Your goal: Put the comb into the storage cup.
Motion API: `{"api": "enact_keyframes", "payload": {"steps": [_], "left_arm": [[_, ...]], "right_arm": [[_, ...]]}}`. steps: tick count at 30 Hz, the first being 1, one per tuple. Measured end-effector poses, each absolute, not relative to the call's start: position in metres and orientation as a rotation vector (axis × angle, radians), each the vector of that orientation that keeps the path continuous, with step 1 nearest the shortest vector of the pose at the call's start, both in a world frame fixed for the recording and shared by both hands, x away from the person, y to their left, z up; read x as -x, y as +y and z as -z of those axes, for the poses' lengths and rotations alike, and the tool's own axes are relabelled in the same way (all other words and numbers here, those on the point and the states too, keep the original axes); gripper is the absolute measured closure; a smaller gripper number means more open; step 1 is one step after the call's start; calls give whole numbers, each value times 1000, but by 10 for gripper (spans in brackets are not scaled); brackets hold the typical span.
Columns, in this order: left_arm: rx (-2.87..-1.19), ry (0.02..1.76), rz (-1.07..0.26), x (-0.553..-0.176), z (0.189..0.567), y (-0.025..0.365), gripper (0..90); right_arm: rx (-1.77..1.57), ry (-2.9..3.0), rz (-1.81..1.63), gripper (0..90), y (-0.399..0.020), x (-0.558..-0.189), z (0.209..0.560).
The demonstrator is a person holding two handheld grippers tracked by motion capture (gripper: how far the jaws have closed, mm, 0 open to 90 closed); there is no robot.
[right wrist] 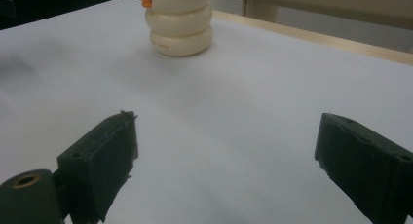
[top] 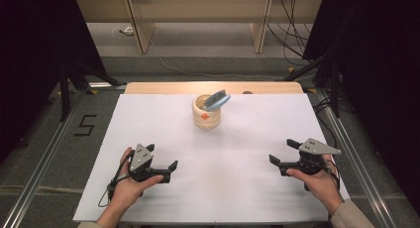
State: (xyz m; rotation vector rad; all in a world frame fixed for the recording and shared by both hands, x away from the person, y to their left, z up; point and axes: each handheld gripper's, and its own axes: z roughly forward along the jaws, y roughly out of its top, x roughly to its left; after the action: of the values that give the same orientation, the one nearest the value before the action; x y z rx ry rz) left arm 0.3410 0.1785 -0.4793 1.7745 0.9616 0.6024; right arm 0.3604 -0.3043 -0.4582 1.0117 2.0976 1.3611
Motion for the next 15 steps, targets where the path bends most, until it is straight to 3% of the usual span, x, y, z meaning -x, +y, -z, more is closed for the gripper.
{"api": "enact_keyframes", "payload": {"steps": [15], "left_arm": [[-1783,949,-601,-340,480,176,0]], "right_arm": [[-1033,2074,-1377,96,-310,-356,461]]}}
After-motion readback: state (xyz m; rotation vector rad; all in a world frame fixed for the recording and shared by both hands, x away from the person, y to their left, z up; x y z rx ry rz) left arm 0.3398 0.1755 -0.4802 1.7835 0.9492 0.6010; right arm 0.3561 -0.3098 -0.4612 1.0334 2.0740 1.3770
